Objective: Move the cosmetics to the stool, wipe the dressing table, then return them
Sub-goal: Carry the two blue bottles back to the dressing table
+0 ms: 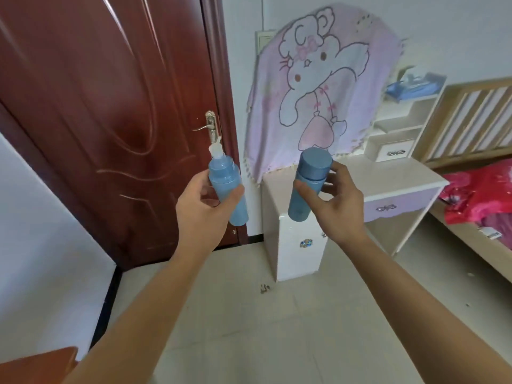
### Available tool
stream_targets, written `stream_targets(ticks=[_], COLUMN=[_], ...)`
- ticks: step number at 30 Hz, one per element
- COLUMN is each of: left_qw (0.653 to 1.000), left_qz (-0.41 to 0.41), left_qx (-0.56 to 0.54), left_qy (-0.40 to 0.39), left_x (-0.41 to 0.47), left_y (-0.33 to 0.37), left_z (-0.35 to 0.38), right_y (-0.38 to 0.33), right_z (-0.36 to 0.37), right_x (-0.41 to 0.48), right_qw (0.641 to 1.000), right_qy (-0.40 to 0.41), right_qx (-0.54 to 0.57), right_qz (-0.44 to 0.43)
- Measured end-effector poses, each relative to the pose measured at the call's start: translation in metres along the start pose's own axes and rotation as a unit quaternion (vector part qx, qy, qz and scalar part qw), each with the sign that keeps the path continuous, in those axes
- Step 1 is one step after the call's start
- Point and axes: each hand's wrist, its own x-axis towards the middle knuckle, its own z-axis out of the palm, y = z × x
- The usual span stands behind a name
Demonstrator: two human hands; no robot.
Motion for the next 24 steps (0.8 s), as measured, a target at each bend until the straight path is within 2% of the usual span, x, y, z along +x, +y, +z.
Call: stream_targets(ticks=[8,15,24], left_qw=[0.997,0.99,0.98], left_qz=[-0.008,-0.011,-0.008], left_qx=[-0.041,-0.084,-0.091], left_qy=[-0.066,-0.109,-0.179], left_x=[0.085,0.196,0.333], left_y=[-0.027,-0.069,-0.071], left_z=[0.169,0.337,0.537], right_y=[0.102,0.202,0.288], right_z=[-0.061,-0.085,-0.15], right_x=[0.115,0.264,0.441], right_qw=[0.999,0.995,0.981], right_qy=[0.031,0.054,0.124], right_qx=[-0.026,-0.066,-0.117], right_qz=[0.035,0.06,0.088])
